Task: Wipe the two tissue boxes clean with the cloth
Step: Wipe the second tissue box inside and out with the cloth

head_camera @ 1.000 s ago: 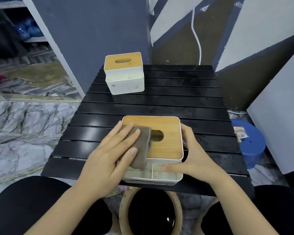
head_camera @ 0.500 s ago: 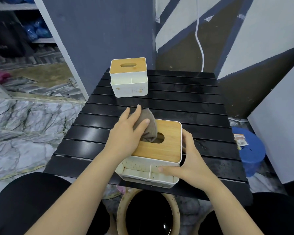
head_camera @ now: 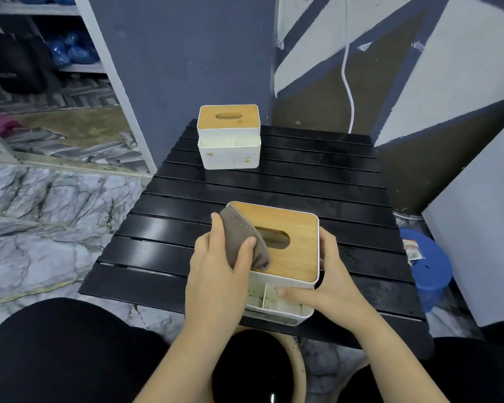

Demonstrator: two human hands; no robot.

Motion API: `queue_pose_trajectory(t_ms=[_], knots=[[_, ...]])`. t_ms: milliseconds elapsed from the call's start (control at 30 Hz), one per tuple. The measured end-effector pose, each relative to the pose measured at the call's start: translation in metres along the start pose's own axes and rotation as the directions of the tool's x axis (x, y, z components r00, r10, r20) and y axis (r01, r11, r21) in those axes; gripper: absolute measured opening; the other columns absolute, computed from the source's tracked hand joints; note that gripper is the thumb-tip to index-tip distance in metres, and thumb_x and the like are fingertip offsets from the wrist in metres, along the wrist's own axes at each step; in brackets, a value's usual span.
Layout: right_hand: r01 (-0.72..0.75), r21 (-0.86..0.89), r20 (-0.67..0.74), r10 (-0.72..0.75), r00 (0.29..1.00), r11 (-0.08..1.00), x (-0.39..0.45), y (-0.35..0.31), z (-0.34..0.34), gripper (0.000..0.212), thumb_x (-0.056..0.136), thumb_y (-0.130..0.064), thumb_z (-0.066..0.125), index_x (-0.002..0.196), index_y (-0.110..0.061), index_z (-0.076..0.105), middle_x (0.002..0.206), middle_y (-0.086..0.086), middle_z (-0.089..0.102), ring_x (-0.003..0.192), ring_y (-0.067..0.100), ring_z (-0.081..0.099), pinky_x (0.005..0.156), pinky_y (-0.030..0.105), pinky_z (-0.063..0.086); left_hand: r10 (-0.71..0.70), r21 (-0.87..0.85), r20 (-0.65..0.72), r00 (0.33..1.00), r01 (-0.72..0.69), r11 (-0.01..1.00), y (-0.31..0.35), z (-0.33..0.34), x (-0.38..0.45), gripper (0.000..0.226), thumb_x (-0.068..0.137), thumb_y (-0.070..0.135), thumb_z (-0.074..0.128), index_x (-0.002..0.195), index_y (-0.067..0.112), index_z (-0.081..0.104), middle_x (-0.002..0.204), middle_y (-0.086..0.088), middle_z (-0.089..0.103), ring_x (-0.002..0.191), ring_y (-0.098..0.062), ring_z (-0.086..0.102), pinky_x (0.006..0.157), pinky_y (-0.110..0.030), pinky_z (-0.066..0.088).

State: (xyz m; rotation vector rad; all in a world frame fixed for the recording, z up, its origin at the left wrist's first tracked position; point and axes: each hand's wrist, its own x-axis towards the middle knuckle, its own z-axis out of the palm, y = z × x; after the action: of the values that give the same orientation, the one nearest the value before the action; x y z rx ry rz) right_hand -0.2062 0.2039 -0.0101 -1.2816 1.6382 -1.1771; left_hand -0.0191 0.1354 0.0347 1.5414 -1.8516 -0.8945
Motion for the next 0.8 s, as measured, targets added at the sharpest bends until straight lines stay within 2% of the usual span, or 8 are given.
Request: queue_pose_trajectory(t_ms=[133, 267, 467, 500, 567, 633, 700, 800], knots=[[0.003, 0.005, 0.024, -0.003, 1.000, 1.000, 0.001, -0.001, -0.003, 0.117, 0.054, -0.042, 0.096, 0.147, -0.048, 0.026, 0.142, -0.038, 0.041, 0.132, -0.012, 0.045, 0.104, 0.020, 0.046, -0.027, -0.092, 0.131, 0.991, 0.039, 0.995, 0.001, -0.009, 0.038, 0.088, 0.091, 0.051, 0.068, 0.161, 0.035, 0.017, 0.144, 0.007, 0.049, 0.133, -0.017, 0.048, 0.109, -0.042, 0.044], [-0.012, -0.005, 0.040, 0.013, 0.999, 1.000, 0.001, -0.006, -0.005, 0.115, 0.052, -0.047, 0.096, 0.144, -0.052, 0.026, 0.139, -0.040, 0.044, 0.129, -0.015, 0.046, 0.101, 0.011, 0.046, -0.002, -0.085, 0.207, 0.978, 0.020, 0.996, 0.009, -0.013, 0.070, 0.095, 0.084, 0.048, 0.078, 0.160, 0.026, 0.024, 0.153, 0.003, 0.047, 0.140, -0.019, 0.044, 0.114, -0.046, 0.041], [-0.079, -0.082, 0.064, 0.084, 0.994, 0.994, 0.004, -0.018, -0.025, 0.122, 0.041, -0.079, 0.089, 0.145, -0.051, 0.030, 0.142, -0.038, 0.045, 0.138, -0.007, 0.043, 0.116, 0.036, 0.041, 0.052, -0.149, 0.210, 0.976, -0.021, 0.989, 0.006, -0.007, 0.072, 0.093, 0.086, 0.048, 0.075, 0.161, 0.025, 0.024, 0.148, 0.003, 0.049, 0.135, -0.016, 0.047, 0.110, -0.037, 0.045], [-0.094, -0.080, 0.065, 0.099, 0.993, 0.992, 0.005, -0.025, -0.028, 0.117, 0.043, -0.082, 0.085, 0.143, -0.050, 0.034, 0.140, -0.035, 0.047, 0.135, -0.008, 0.044, 0.115, 0.036, 0.042, 0.061, -0.167, 0.205, 0.977, -0.026, 0.986, 0.004, -0.006, 0.071, 0.091, 0.088, 0.049, 0.073, 0.161, 0.025, 0.024, 0.144, 0.004, 0.051, 0.132, -0.015, 0.049, 0.108, -0.035, 0.046], [-0.098, -0.068, 0.062, 0.102, 0.993, 0.993, 0.013, -0.044, -0.032, 0.105, 0.054, -0.083, 0.078, 0.142, -0.043, 0.039, 0.139, -0.032, 0.050, 0.132, -0.009, 0.046, 0.106, 0.024, 0.046, 0.074, -0.200, 0.194, 0.978, -0.035, 0.979, 0.000, -0.004, 0.070, 0.086, 0.091, 0.049, 0.069, 0.160, 0.025, 0.025, 0.135, 0.006, 0.058, 0.124, -0.013, 0.055, 0.105, -0.034, 0.049], [-0.092, -0.171, 0.029, 0.098, 0.995, 0.981, 0.027, -0.060, -0.033, 0.102, 0.066, -0.080, 0.073, 0.151, -0.035, 0.037, 0.149, -0.025, 0.043, 0.138, -0.002, 0.041, 0.099, 0.015, 0.040, 0.090, -0.253, 0.185, 0.979, -0.041, 0.967, -0.004, -0.003, 0.071, 0.078, 0.094, 0.045, 0.067, 0.159, 0.023, 0.029, 0.123, 0.010, 0.064, 0.116, -0.010, 0.061, 0.100, -0.030, 0.052], [-0.075, -0.344, -0.004, 0.079, 0.997, 0.936, 0.047, -0.070, -0.029, 0.097, 0.072, -0.070, 0.072, 0.153, -0.029, 0.040, 0.153, -0.015, 0.044, 0.140, 0.006, 0.041, 0.103, 0.023, 0.036, 0.102, -0.313, 0.159, 0.982, -0.048, 0.949, -0.008, -0.001, 0.071, 0.063, 0.098, 0.040, 0.064, 0.155, 0.022, 0.040, 0.114, 0.011, 0.071, 0.109, -0.008, 0.066, 0.097, -0.029, 0.054], [-0.074, -0.472, 0.037, 0.104, 0.994, 0.879, 0.071, -0.085, -0.012, 0.069, 0.080, -0.057, 0.079, 0.138, -0.028, 0.056, 0.132, -0.013, 0.061, 0.118, 0.007, 0.058, 0.095, 0.028, 0.048, 0.086, -0.401, 0.063, 0.994, -0.054, 0.915, -0.014, 0.001, 0.069, 0.035, 0.102, 0.034, 0.059, 0.133, 0.022, 0.066, 0.102, 0.008, 0.076, 0.100, -0.008, 0.069, 0.093, -0.030, 0.055]])
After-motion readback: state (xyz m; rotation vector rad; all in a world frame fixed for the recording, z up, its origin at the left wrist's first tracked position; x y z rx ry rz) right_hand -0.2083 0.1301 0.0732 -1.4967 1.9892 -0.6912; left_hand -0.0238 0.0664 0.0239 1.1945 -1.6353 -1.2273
